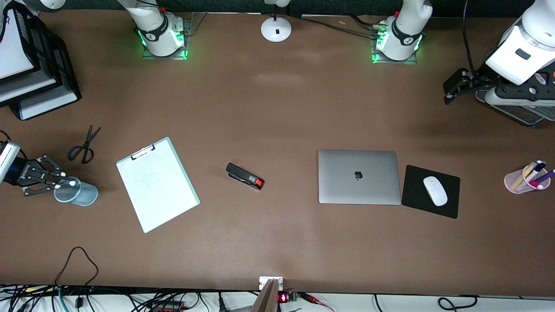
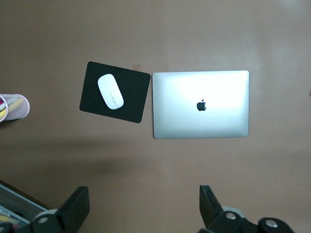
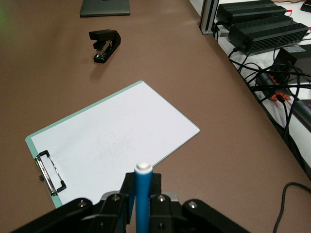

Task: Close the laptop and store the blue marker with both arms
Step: 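Lower the blue marker into the white cup with the right gripper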

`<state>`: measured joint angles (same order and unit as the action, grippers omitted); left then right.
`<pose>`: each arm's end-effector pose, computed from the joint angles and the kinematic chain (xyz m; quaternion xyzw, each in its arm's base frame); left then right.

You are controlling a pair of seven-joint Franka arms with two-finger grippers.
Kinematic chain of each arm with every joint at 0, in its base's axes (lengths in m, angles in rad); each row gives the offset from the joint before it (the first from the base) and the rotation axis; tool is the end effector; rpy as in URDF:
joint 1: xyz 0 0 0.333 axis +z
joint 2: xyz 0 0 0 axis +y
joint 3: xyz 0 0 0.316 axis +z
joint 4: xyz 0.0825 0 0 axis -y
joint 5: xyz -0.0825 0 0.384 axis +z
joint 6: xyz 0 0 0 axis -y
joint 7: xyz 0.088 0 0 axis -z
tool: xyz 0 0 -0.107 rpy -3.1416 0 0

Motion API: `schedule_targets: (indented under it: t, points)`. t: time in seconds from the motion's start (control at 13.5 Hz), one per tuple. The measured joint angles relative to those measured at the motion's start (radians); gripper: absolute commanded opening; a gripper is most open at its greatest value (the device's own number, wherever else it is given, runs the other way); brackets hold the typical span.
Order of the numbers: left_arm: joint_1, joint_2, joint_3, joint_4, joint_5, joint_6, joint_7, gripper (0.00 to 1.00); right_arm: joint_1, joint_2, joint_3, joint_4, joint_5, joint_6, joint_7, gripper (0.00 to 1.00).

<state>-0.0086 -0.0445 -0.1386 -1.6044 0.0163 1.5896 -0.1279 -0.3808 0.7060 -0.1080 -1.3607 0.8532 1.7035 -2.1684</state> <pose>0.5368 -0.0797 0.6345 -0.9998 0.0097 -0.0160 0.0091 0.6612 -0.2527 0.3041 -0.6982 -0.5969 -0.3104 0.2448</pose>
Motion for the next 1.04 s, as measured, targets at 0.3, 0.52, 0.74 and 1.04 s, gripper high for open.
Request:
schedule_targets:
  t: [0.3,0.52,0.74,1.04]
  points:
    - [0.0,-0.013,0.0,0.0,0.0,-0.014,0.0,1.0,-0.032,0.02,0.0,0.0,0.005,-0.011,-0.017,0.0]
    - [0.001,-0.013,0.0,0.0,0.0,-0.019,0.0,1.0,-0.042,0.035,0.001,0.002,0.025,-0.014,-0.039,0.0]
    - [0.001,-0.012,0.0,0.0,0.0,-0.021,0.0,1.0,-0.042,0.038,0.005,0.002,0.04,-0.014,-0.072,0.0]
    - [0.001,-0.005,0.0,0.0,0.0,-0.016,0.0,1.0,-0.042,0.072,0.006,0.024,0.075,-0.014,-0.11,0.0]
